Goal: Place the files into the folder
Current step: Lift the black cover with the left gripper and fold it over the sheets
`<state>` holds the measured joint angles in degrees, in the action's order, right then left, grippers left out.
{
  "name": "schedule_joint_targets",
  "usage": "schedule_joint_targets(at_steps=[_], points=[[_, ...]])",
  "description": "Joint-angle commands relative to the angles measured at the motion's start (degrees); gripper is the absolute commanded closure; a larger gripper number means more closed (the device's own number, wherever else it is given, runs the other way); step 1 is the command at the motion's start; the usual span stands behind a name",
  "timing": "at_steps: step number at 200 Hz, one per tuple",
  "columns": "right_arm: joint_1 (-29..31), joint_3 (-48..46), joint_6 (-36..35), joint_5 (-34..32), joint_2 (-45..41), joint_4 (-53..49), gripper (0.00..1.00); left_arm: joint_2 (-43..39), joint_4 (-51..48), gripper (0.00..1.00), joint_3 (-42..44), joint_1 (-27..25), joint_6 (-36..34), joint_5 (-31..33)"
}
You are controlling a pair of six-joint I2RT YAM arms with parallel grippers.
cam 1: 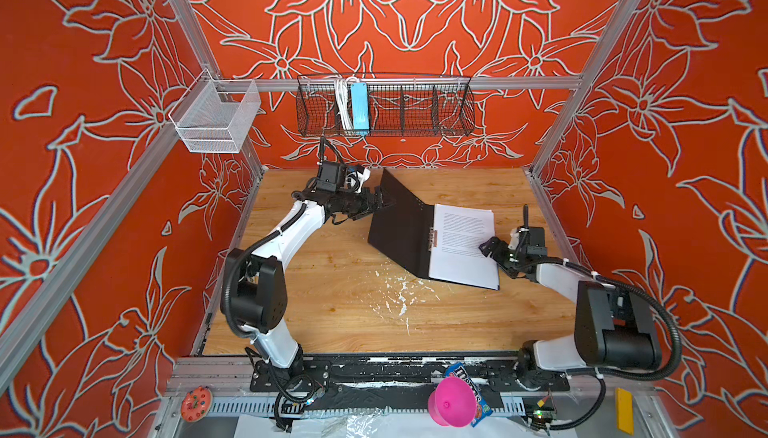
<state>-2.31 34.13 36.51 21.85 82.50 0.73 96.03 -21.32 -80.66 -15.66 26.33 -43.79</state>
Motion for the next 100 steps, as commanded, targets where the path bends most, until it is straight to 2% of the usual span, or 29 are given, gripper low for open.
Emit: schedule_joint_targets(at_steps=[1, 22, 37, 67, 82, 85, 100], points=[[6.57, 0.58, 6.24, 5.37, 3.44, -0.98, 0.10, -0.57, -0.07, 0.03, 1.47, -5.91, 3.43, -5.06], [11.30, 2.78, 12.02, 4.19, 6.32, 4.87, 0.10, -1.10, 1.75, 0.03, 1.58, -10.90, 5.19, -1.52], [11.42, 5.14, 14.23, 4.24, 7.50, 5.73, 0.10, -0.34, 3.07, 0.03, 1.92, -14.46, 6.20, 1.69], [4.67, 7.33, 12.17, 0.86, -0.27, -2.32, 0.08, 4.47, 11.08, 0.02, 3.42, -18.31, 11.57, 2.07], [-0.91, 7.52, 11.19, 2.96, -4.37, -6.22, 0.07, 7.95, 11.60, 0.02, 1.47, -19.67, 11.64, 2.46], [-1.73, 7.57, 10.81, 3.35, -5.10, -6.96, 0.04, 8.67, 11.73, 0.03, 1.03, -19.86, 11.78, 2.22], [-3.61, 8.42, 8.06, 4.31, -9.09, -11.44, 0.03, 12.19, 13.46, 0.02, -1.01, -20.37, 13.09, 0.38]])
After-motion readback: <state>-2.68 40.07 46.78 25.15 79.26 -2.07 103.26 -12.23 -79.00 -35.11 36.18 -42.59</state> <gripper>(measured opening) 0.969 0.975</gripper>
